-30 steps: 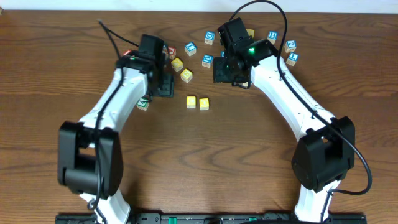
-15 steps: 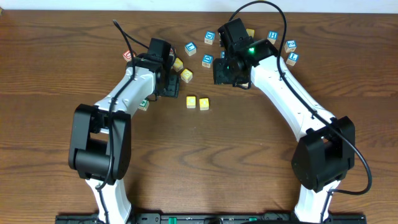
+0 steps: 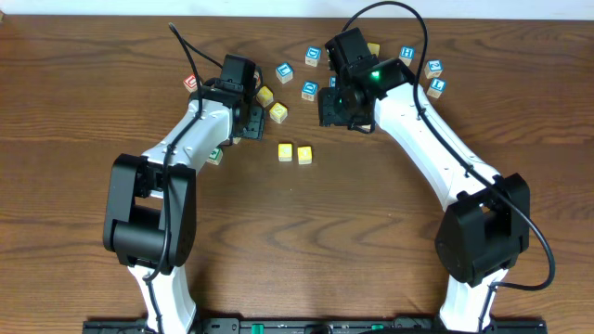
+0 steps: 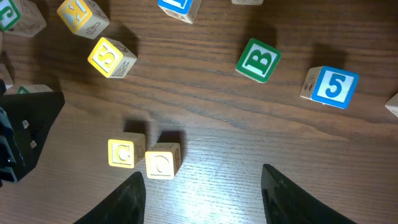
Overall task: Spell out CORL
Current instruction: 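Reach the left gripper to the green R block and grasp it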
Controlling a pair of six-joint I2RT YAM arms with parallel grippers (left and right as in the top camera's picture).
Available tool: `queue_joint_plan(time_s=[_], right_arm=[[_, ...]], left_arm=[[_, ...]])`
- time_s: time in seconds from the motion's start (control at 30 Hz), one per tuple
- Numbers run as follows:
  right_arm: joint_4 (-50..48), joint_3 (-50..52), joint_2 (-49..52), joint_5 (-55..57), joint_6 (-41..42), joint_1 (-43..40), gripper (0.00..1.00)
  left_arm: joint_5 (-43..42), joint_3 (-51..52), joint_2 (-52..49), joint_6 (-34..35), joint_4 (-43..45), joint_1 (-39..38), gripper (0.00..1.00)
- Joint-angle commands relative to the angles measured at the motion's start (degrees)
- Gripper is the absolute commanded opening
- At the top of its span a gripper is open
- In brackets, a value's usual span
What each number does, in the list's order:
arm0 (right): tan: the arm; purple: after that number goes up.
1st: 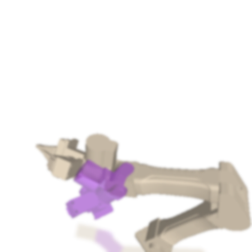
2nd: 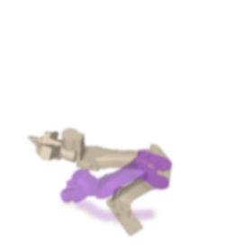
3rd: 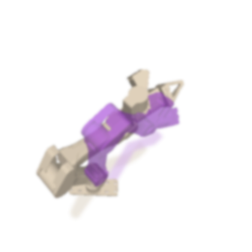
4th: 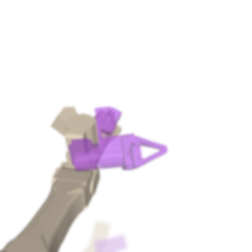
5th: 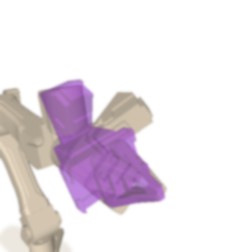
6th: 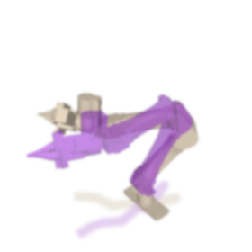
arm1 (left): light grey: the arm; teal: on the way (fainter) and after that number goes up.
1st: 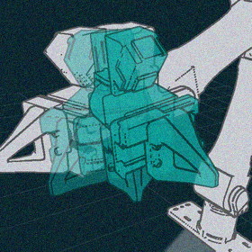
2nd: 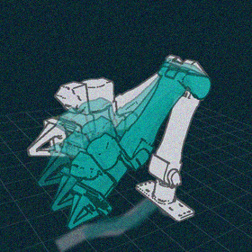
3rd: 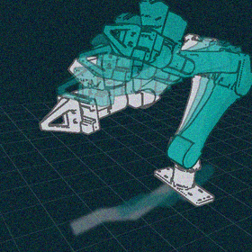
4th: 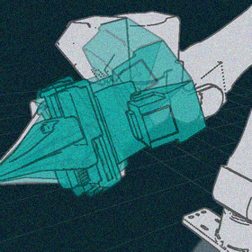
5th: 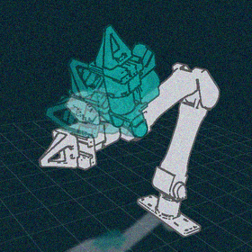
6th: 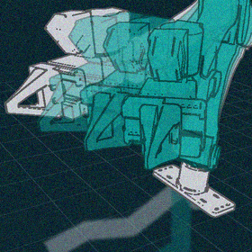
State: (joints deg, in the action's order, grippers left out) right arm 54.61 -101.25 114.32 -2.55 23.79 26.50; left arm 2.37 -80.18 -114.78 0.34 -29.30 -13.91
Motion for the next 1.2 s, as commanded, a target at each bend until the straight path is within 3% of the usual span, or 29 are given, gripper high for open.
queue_joint_plan(time_s=[0.0,0.8,1.03,1.17], right_arm=[[0.11,-0.74,-1.16,1.14,-0.72,0.04,0.54],[0.44,-0.74,-1.16,2.25,-0.72,0.04,0.54],[0.13,-0.74,-1.16,2.67,-0.7,0.04,0.55],[0.04,-0.72,-1.16,2.67,-0.7,0.04,0.55]], left_arm=[[1.81,-0.68,-0.96,-0.81,0.26,0.5,0.7],[-1.51,0.35,-4.31,-4.35,-0.13,2.1,0.69],[-1.51,0.33,-4.09,-3.5,-0.17,2.1,0.47],[-1.49,0.33,-2.91,-1.51,-0.17,2.05,0.42]])
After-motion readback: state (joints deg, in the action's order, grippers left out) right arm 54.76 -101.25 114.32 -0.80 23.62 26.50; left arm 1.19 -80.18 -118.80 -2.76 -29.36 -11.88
